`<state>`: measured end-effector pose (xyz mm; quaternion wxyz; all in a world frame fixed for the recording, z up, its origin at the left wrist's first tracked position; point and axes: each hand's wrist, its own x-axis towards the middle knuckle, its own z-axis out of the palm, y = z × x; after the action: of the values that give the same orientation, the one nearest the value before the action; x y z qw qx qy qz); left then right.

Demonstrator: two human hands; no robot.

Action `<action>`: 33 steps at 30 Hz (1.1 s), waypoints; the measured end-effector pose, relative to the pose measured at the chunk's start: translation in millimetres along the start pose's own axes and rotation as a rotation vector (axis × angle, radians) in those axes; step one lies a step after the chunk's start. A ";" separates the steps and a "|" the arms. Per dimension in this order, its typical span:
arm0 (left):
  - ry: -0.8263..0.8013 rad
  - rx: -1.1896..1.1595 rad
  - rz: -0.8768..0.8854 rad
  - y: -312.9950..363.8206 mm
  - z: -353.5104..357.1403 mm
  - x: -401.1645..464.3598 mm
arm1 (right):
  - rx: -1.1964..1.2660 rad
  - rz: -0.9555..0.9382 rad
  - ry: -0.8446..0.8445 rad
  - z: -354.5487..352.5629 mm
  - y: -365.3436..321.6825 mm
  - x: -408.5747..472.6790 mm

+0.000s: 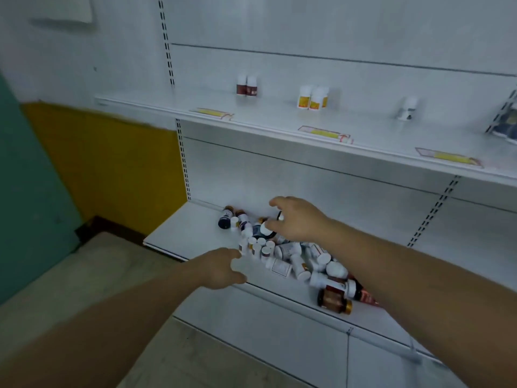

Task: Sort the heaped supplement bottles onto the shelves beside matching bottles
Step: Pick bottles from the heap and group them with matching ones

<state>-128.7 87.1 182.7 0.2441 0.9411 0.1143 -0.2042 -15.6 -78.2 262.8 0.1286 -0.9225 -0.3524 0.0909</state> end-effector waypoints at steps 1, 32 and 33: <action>0.002 -0.013 -0.011 -6.0 3.6 14.4 | 0.014 0.023 -0.011 11.4 11.1 10.7; 0.262 -1.152 -0.236 -120.5 27.8 226.2 | 0.349 0.267 0.168 222.4 52.2 168.6; 0.227 -1.345 -0.258 -119.7 18.0 211.1 | 0.462 0.324 0.213 212.9 42.0 163.4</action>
<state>15.7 204.6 26.1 0.7349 0.5796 0.3517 -0.0168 75.8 38.6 35.2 0.3550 -0.9174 -0.1552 0.0905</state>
